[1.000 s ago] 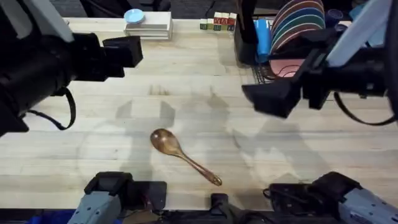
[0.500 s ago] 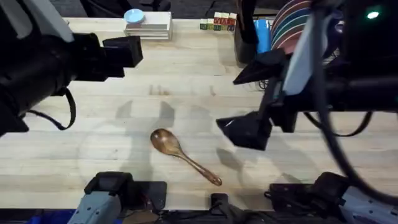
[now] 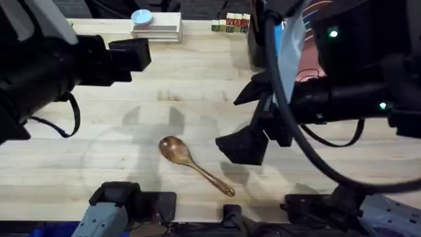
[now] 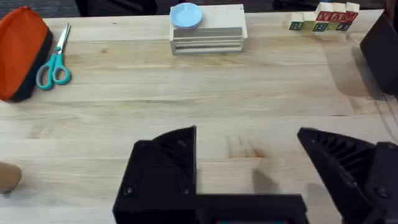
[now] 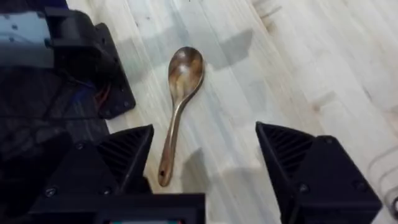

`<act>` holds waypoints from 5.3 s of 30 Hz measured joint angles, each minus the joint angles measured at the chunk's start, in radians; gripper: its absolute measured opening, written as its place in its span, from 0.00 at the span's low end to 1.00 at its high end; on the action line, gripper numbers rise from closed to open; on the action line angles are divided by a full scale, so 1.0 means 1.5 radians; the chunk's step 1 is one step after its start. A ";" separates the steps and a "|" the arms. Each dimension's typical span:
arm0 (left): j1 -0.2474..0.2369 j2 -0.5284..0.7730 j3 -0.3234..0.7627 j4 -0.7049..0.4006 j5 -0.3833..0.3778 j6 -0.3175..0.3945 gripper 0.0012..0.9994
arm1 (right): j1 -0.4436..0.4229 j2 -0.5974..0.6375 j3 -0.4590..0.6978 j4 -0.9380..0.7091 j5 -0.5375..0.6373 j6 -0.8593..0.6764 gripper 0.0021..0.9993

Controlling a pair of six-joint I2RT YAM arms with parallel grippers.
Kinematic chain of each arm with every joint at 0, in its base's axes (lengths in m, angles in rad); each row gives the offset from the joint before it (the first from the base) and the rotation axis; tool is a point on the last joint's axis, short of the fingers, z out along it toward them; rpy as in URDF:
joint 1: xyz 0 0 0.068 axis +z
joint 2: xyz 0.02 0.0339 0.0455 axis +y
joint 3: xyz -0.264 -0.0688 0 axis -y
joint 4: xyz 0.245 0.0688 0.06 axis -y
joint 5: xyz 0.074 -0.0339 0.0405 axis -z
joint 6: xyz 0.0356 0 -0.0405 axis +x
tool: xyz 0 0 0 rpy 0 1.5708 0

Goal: Pick up the spoon on the table one by one and put them onto the rack

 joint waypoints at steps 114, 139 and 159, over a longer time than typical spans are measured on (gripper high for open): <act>0.000 0.000 0.000 0.000 0.020 0.002 0.99 | 0.293 0.445 0.016 0.120 0.245 0.027 0.04; 0.000 0.000 0.000 0.002 0.020 0.002 0.99 | 0.113 0.323 0.036 0.089 0.227 0.032 0.03; 0.000 0.000 0.000 0.040 0.020 0.002 1.00 | -0.073 0.322 0.125 0.118 0.225 0.034 0.03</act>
